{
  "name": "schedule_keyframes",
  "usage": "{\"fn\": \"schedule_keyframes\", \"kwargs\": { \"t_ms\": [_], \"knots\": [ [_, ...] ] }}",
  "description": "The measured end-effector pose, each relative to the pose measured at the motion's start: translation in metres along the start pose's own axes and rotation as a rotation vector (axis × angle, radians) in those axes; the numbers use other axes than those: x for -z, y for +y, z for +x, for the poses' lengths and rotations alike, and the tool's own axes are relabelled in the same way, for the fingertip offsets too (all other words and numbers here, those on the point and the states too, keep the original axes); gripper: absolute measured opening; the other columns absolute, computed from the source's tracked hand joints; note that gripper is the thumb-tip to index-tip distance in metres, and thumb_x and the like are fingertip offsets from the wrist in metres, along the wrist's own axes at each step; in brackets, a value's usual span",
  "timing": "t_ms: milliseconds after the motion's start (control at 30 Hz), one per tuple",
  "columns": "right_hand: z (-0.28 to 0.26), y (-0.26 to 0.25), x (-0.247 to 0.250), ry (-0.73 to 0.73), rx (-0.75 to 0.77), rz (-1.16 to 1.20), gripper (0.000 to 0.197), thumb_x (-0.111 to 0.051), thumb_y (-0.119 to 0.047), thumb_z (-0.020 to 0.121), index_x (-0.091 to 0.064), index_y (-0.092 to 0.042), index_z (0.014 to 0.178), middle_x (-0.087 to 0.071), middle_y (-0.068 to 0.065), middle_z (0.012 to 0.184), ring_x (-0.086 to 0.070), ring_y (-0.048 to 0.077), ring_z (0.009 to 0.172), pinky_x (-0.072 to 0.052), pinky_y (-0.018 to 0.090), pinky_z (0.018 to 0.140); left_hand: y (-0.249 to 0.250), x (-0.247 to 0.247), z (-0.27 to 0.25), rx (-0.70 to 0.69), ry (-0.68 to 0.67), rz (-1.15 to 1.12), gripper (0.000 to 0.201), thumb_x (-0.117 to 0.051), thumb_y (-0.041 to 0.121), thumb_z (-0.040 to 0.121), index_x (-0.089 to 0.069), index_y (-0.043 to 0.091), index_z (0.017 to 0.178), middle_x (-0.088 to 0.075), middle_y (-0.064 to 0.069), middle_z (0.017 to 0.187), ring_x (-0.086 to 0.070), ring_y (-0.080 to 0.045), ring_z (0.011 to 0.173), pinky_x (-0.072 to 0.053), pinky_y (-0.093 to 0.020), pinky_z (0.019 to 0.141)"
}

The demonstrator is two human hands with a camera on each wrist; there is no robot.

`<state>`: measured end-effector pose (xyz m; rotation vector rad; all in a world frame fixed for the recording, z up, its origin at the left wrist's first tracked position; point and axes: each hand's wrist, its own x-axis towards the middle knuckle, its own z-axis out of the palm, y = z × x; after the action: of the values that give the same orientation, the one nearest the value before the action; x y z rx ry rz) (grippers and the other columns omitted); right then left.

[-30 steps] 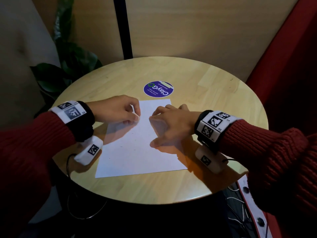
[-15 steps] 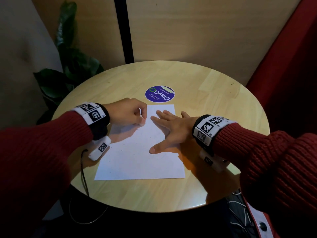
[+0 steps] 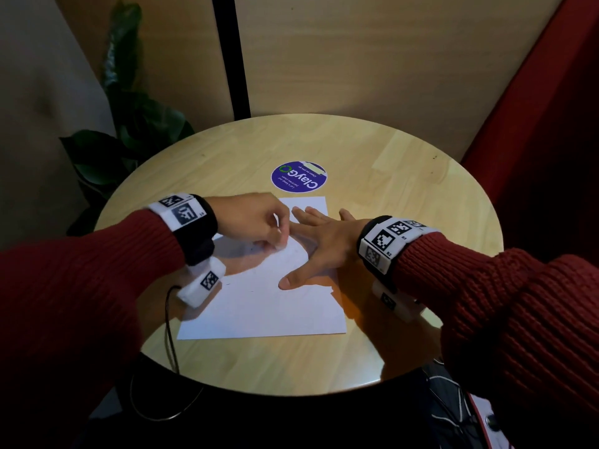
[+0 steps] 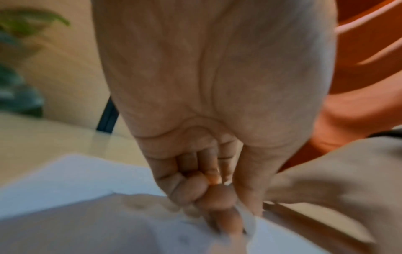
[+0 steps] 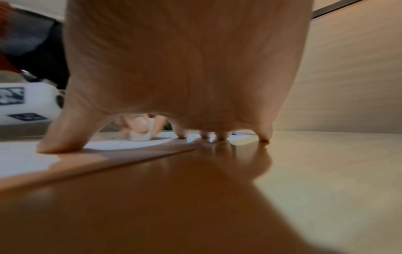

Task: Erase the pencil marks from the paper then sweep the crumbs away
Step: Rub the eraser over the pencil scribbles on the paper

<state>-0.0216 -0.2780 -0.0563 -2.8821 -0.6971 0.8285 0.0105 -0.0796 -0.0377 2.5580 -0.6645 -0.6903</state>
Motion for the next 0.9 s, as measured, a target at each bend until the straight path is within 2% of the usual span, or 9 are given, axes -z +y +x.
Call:
{"fn": "schedule_keyframes", "kwargs": {
  "t_ms": [100, 233, 367, 500, 633, 700, 767, 800, 900],
  "knots": [
    [0.0, -0.001, 0.001, -0.007, -0.012, -0.015, 0.126, -0.058, -0.096, 0.068, 0.014, -0.051, 0.16, 0.023, -0.011, 0.172, 0.022, 0.012, 0.157, 0.014, 0.068, 0.121, -0.007, 0.001, 0.004, 0.04, 0.171, 0.085, 0.01, -0.075, 0.024, 0.095, -0.068, 0.026, 0.087, -0.078, 0.004, 0.077, -0.067, -0.009, 0.074, -0.056, -0.035, 0.083],
    [0.0, -0.001, 0.002, -0.01, -0.001, -0.015, 0.12, -0.059, -0.094, 0.069, 0.006, -0.052, 0.161, 0.023, -0.009, 0.172, 0.021, 0.014, 0.158, 0.012, 0.07, 0.12, 0.002, -0.005, 0.0, -0.052, -0.08, -0.063, 0.007, -0.076, 0.015, 0.097, -0.072, 0.009, 0.095, -0.079, -0.012, 0.078, -0.066, -0.014, 0.066, -0.055, -0.033, 0.073],
    [0.003, 0.0, -0.001, 0.006, -0.018, -0.016, 0.127, -0.057, -0.097, 0.066, 0.012, -0.049, 0.162, 0.022, -0.01, 0.172, 0.022, 0.012, 0.158, 0.013, 0.068, 0.121, -0.015, 0.003, 0.002, -0.025, 0.149, 0.061, 0.009, -0.074, 0.021, 0.097, -0.07, 0.024, 0.09, -0.079, 0.005, 0.074, -0.065, -0.002, 0.065, -0.049, -0.028, 0.077],
    [0.004, -0.001, -0.003, 0.057, 0.01, -0.001, 0.121, -0.061, -0.093, 0.068, 0.001, -0.05, 0.162, 0.016, -0.007, 0.174, 0.017, 0.013, 0.159, 0.011, 0.063, 0.123, -0.005, -0.001, -0.008, -0.115, -0.138, -0.041, 0.006, -0.076, 0.016, 0.098, -0.071, 0.014, 0.094, -0.078, -0.013, 0.079, -0.065, -0.018, 0.068, -0.053, -0.028, 0.072],
    [0.015, 0.0, -0.002, 0.046, 0.049, 0.023, 0.135, -0.062, -0.096, 0.062, 0.001, -0.037, 0.166, 0.014, -0.012, 0.174, 0.007, 0.024, 0.161, -0.004, 0.055, 0.128, -0.016, 0.012, -0.004, -0.065, 0.107, 0.116, 0.006, -0.075, 0.021, 0.096, -0.074, 0.025, 0.092, -0.08, 0.004, 0.079, -0.068, -0.004, 0.071, -0.049, -0.024, 0.075],
    [0.018, 0.0, -0.001, 0.006, 0.027, 0.073, 0.137, -0.065, -0.096, 0.055, 0.001, -0.044, 0.164, 0.012, -0.016, 0.173, 0.004, 0.03, 0.161, -0.01, 0.057, 0.128, -0.014, 0.01, -0.007, -0.084, 0.001, 0.071, 0.004, -0.075, 0.019, 0.097, -0.074, 0.021, 0.093, -0.08, 0.0, 0.079, -0.07, -0.01, 0.072, -0.051, -0.021, 0.072],
    [0.016, 0.0, 0.0, -0.007, 0.042, 0.067, 0.128, -0.068, -0.091, 0.06, -0.001, -0.051, 0.162, 0.014, -0.013, 0.174, 0.009, 0.027, 0.161, -0.006, 0.056, 0.128, -0.008, 0.009, -0.011, -0.114, -0.177, 0.003, 0.004, -0.076, 0.017, 0.099, -0.075, 0.014, 0.096, -0.079, -0.01, 0.082, -0.071, -0.021, 0.074, -0.054, -0.025, 0.073],
    [0.014, -0.001, 0.002, -0.014, 0.056, 0.058, 0.123, -0.069, -0.089, 0.065, -0.001, -0.053, 0.161, 0.016, -0.01, 0.174, 0.013, 0.025, 0.16, -0.003, 0.055, 0.129, -0.01, 0.01, -0.011, -0.116, -0.176, 0.006, 0.004, -0.077, 0.017, 0.099, -0.076, 0.013, 0.097, -0.079, -0.011, 0.082, -0.07, -0.018, 0.073, -0.054, -0.025, 0.073],
    [0.016, -0.001, 0.001, -0.02, 0.064, 0.039, 0.118, -0.065, -0.092, 0.065, 0.006, -0.063, 0.155, 0.019, -0.007, 0.173, 0.019, 0.021, 0.159, 0.002, 0.055, 0.128, -0.021, 0.015, -0.007, -0.086, 0.05, 0.105, 0.005, -0.076, 0.022, 0.097, -0.076, 0.025, 0.093, -0.079, 0.004, 0.078, -0.066, -0.003, 0.069, -0.048, -0.023, 0.071]
  ]
}}
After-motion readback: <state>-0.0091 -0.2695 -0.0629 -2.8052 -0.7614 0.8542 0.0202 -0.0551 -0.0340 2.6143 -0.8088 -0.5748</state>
